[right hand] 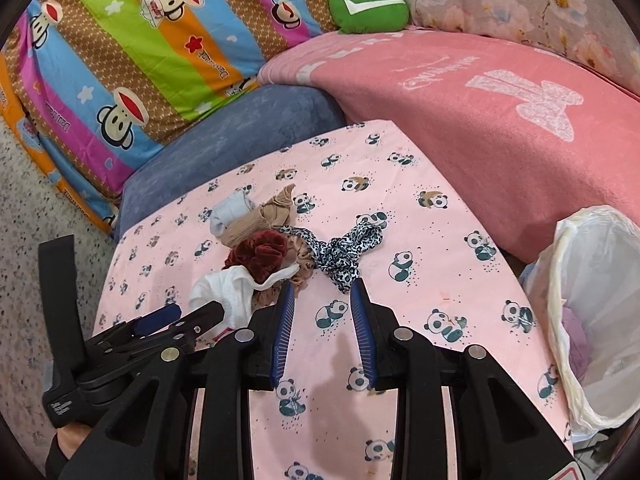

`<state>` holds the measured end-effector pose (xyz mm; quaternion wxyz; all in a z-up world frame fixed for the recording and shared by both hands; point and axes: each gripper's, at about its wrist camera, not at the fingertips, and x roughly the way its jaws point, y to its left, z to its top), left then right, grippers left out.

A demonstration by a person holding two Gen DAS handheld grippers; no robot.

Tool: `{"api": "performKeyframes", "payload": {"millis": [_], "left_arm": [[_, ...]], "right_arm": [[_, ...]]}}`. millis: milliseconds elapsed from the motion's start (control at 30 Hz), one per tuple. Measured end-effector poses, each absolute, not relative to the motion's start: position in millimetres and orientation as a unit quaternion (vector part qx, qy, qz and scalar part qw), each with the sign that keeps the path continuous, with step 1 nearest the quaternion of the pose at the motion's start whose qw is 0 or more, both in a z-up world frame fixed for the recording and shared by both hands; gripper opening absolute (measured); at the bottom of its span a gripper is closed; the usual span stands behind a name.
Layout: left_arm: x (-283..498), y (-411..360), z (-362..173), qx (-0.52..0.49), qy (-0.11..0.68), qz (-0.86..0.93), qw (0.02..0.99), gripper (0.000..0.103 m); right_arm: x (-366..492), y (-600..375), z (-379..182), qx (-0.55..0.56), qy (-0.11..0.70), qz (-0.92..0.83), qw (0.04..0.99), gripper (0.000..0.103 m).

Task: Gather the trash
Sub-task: 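Grasp the white cloth with the left gripper while the right grasps the leopard-print cloth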

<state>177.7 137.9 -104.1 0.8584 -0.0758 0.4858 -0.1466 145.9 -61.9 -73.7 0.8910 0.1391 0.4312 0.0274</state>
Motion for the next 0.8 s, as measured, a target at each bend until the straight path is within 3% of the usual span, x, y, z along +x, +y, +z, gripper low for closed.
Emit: {"api": "performKeyframes", "payload": {"millis": [100, 167, 267, 567, 667, 733, 800], "left_arm": [[181.7, 139.5, -106.8, -0.084, 0.491, -0.159, 0.852, 0.042], [183.3, 141.1, -108.4, -0.090, 0.495, -0.168, 0.848, 0.025], [183.2, 144.8, -106.1, -0.095, 0.493, -0.179, 0.846, 0.014], [185.7, 151.5, -96.6, -0.095, 0.483, -0.178, 0.852, 0.011], [186.4, 152.4, -91.5, -0.097, 0.478, -0.180, 0.854, 0.011], [186.7, 152.5, -88.6, -0.094, 0.476, -0.179, 0.856, 0.011], [186.0, 152.2, -84.7, -0.090, 0.472, -0.178, 0.858, 0.011]], "right_arm": [[160.9, -59.7, -85.9, 0.136, 0.443, 0.024, 0.886, 0.031], [172.0, -57.0, -95.2, 0.133, 0.451, 0.022, 0.883, 0.031], [183.7, -54.3, -104.8, 0.129, 0.457, 0.022, 0.880, 0.031], [210.4, -47.6, -136.2, 0.118, 0.484, 0.013, 0.867, 0.031], [212.9, -48.7, -144.4, 0.117, 0.494, 0.004, 0.862, 0.023], [211.1, -51.0, -143.5, 0.119, 0.492, -0.001, 0.862, 0.006], [208.5, -54.4, -139.2, 0.126, 0.481, -0.001, 0.868, 0.005]]}}
